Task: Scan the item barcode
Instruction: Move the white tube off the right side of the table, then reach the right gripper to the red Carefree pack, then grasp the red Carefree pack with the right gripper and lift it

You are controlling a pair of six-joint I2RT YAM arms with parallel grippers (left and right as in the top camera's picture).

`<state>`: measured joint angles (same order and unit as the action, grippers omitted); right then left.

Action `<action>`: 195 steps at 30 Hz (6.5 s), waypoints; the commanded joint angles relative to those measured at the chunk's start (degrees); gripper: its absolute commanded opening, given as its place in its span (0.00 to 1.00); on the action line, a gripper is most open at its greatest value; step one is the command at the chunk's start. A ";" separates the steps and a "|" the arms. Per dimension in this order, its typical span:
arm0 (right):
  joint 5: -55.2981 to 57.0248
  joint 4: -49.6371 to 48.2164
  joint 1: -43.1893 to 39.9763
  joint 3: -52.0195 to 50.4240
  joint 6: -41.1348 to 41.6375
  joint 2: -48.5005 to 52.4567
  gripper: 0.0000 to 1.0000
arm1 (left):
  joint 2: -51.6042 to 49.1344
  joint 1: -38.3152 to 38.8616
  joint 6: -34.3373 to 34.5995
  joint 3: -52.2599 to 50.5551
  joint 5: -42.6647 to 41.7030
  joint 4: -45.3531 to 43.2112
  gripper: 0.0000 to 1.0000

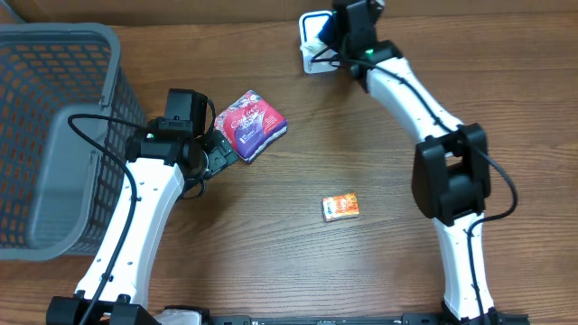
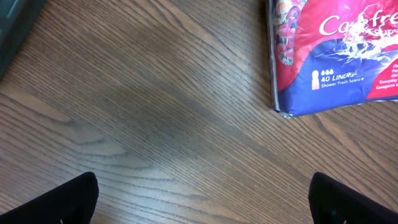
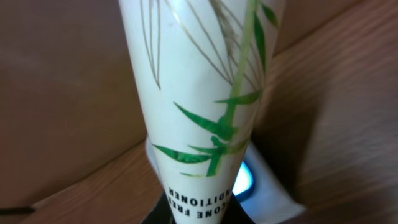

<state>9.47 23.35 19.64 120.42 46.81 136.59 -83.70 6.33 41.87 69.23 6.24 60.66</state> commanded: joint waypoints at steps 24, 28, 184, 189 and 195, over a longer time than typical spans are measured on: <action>10.08 48.94 -56.28 -7.13 -0.35 -21.44 0.04 | -0.22 0.07 0.55 0.02 -0.09 -0.04 1.00; 9.79 45.94 -61.96 -12.31 -0.33 -21.44 0.04 | -0.22 0.07 0.57 0.00 -0.09 -0.02 1.00; 24.35 44.28 19.30 -13.97 -21.77 -4.68 0.37 | -0.22 0.07 0.57 0.02 -0.09 -0.02 1.00; 24.28 46.88 19.30 -12.90 -19.61 -4.87 0.11 | -0.22 0.07 0.57 0.02 -0.09 -0.02 1.00; 21.20 51.34 18.84 -6.08 -19.10 -5.42 0.04 | -0.22 0.07 0.55 0.00 -0.09 -0.02 1.00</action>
<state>32.16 74.06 38.96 109.75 26.57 131.22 -83.70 6.33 41.87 69.23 6.24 60.66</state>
